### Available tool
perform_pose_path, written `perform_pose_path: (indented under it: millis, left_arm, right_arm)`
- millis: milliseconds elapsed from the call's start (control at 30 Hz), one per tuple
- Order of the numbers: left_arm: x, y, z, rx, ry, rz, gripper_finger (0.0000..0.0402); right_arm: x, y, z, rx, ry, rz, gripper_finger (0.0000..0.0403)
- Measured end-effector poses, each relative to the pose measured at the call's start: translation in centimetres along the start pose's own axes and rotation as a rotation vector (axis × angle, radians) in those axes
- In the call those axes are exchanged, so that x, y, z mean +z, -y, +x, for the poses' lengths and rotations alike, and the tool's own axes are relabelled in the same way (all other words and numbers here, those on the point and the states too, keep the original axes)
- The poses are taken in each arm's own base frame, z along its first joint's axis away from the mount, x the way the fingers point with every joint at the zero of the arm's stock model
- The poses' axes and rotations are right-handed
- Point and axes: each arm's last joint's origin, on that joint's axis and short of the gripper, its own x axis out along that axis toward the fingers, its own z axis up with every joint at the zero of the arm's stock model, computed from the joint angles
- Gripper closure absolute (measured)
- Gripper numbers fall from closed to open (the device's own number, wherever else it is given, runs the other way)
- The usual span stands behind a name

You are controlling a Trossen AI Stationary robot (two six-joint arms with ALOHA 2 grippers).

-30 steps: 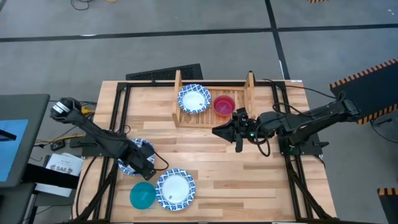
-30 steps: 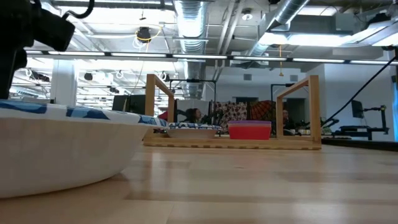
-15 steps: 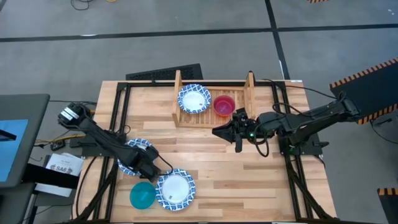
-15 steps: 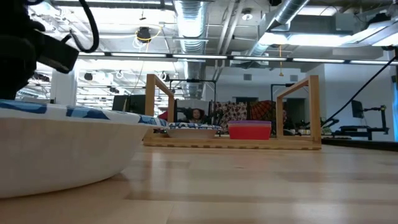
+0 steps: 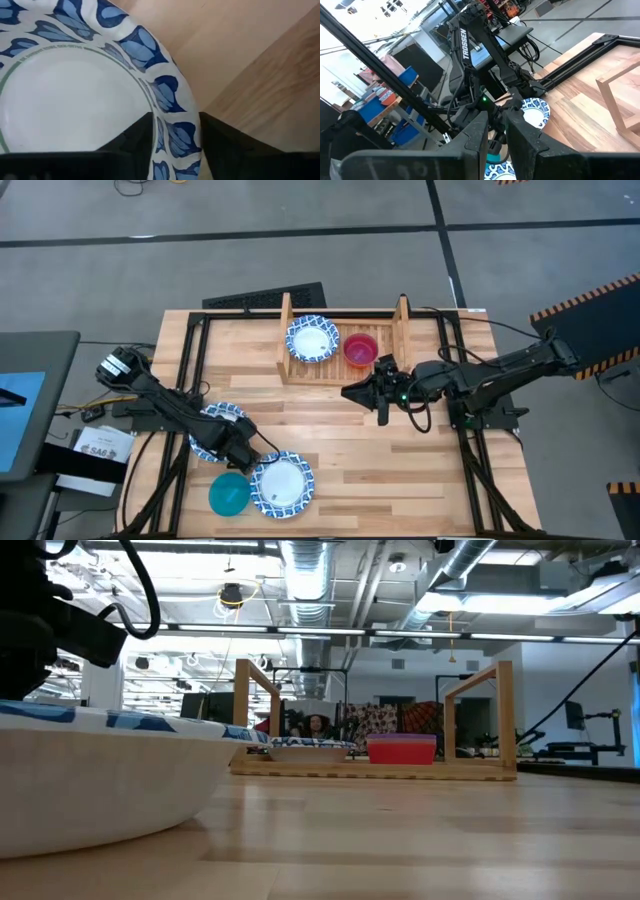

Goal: Place and stack bowls onto a shelf
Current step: Stack the top blue pattern bowl on top of the other blue pattern bowl on the shelf

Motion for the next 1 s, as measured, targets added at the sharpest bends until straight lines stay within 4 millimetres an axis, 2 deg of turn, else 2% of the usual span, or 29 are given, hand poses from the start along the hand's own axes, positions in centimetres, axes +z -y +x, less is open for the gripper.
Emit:
perform_pose_path:
  millis: [133, 267, 400, 467, 600, 733, 900, 1000]
  left_arm:
    - [0.0, 0.0, 0.0, -0.003, -0.018, 0.017, 0.0311]
    - [0.1, 0.4, -0.6, -0.016, -0.040, 0.058, 0.0340]
    - [0.5, 1.2, -2.2, -0.056, -0.060, 0.121, 0.0351]
    - [0.8, 1.7, -3.6, -0.090, -0.072, 0.162, 0.0353]
    - [1.5, 2.2, -7.8, -0.154, -0.084, 0.257, 0.0354]
    - [2.4, 2.3, -14.0, -0.239, -0.043, 0.363, 0.0355]
    - [4.2, 2.5, -21.9, -0.400, 0.165, 0.439, 0.0355]
    - [5.9, 2.6, -24.8, -0.406, 0.323, 0.471, 0.0362]
  right_arm:
    - [0.0, 0.0, 0.0, 0.000, 0.000, 0.000, 0.0308]
    - [0.0, 0.0, 0.0, 0.000, 0.001, 0.000, 0.0308]
    - [0.0, 0.0, 0.0, 0.001, 0.001, 0.000, 0.0308]
    - [0.0, 0.0, 0.0, 0.003, 0.003, 0.001, 0.0308]
    - [0.3, -0.1, 0.0, 0.017, 0.024, 0.008, 0.0308]
    - [0.9, -0.6, -0.3, 0.060, 0.074, 0.024, 0.0308]
    - [1.9, -1.1, -1.4, 0.108, 0.106, 0.022, 0.0308]
    - [2.6, -1.4, -2.3, 0.128, 0.133, 0.019, 0.0308]
